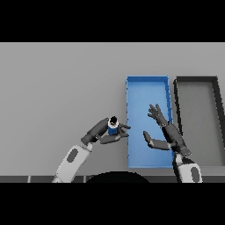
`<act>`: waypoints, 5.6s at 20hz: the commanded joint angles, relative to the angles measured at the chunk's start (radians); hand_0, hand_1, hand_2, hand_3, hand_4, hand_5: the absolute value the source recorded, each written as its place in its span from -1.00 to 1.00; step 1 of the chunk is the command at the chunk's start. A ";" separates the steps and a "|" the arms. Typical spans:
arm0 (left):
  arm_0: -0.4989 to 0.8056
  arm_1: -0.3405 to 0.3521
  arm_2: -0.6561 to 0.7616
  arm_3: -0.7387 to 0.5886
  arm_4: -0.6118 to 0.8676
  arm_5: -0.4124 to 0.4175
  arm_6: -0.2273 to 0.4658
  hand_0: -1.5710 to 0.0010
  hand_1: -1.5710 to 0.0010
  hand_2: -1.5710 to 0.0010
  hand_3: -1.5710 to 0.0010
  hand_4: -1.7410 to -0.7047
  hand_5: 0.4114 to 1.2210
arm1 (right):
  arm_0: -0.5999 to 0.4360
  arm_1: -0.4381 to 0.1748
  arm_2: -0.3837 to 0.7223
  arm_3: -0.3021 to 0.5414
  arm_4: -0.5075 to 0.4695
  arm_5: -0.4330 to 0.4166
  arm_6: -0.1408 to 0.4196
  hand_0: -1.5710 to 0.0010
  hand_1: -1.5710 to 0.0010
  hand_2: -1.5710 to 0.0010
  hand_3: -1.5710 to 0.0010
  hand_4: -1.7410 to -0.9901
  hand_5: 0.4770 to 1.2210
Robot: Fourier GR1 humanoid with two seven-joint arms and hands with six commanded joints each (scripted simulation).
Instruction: Pick up the blue pipe and place it into the blue bin.
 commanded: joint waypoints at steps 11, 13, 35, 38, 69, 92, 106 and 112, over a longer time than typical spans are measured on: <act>-0.010 -0.029 0.040 0.019 -0.030 -0.054 -0.030 -1.00 -1.00 -1.00 -1.00 -0.47 1.00 | -0.397 -0.007 0.184 0.025 -0.046 0.086 0.216 1.00 1.00 0.94 1.00 0.26 -0.79; 0.002 -0.028 0.053 0.020 -0.022 -0.074 -0.022 -1.00 -1.00 -1.00 -1.00 -0.47 1.00 | -0.463 0.001 0.204 0.038 -0.054 0.094 0.229 1.00 1.00 0.93 1.00 0.33 -0.80; 0.028 -0.082 0.103 0.011 -0.014 -0.148 0.023 -1.00 -1.00 -1.00 -0.83 -0.96 1.00 | -0.677 0.074 0.309 0.218 -0.073 0.089 0.204 -0.88 -0.88 -0.89 -0.78 -0.87 0.60; 0.029 -0.078 0.108 -0.008 -0.022 -0.148 0.052 -1.00 -1.00 -1.00 -0.82 -0.98 1.00 | -0.678 0.072 0.324 0.230 -0.081 0.061 0.147 -0.94 -0.94 -0.94 -0.89 -0.93 0.79; 0.033 -0.044 0.120 0.009 -0.132 -0.176 0.126 0.99 0.99 1.00 1.00 0.61 -0.94 | -1.025 0.038 0.064 0.222 -0.452 -0.125 0.346 -1.00 -1.00 -1.00 -1.00 -1.00 1.00; 0.067 -0.032 0.105 -0.035 -0.142 -0.168 0.146 1.00 1.00 1.00 1.00 0.66 -0.96 | -0.526 -0.297 -0.141 0.297 -0.355 -0.355 0.360 -1.00 -1.00 -1.00 -1.00 -1.00 1.00; 0.084 -0.019 0.096 -0.050 -0.150 -0.168 0.139 1.00 1.00 1.00 1.00 0.67 -0.97 | -0.485 -0.658 0.349 0.382 -0.511 -0.837 0.341 0.05 0.13 0.13 0.49 -0.13 1.00; 0.066 -0.033 0.104 -0.041 -0.142 -0.161 0.159 1.00 1.00 1.00 1.00 0.65 -0.96 | -0.592 -0.810 0.599 0.427 -0.623 -0.731 0.360 0.75 0.77 0.77 0.87 0.68 0.35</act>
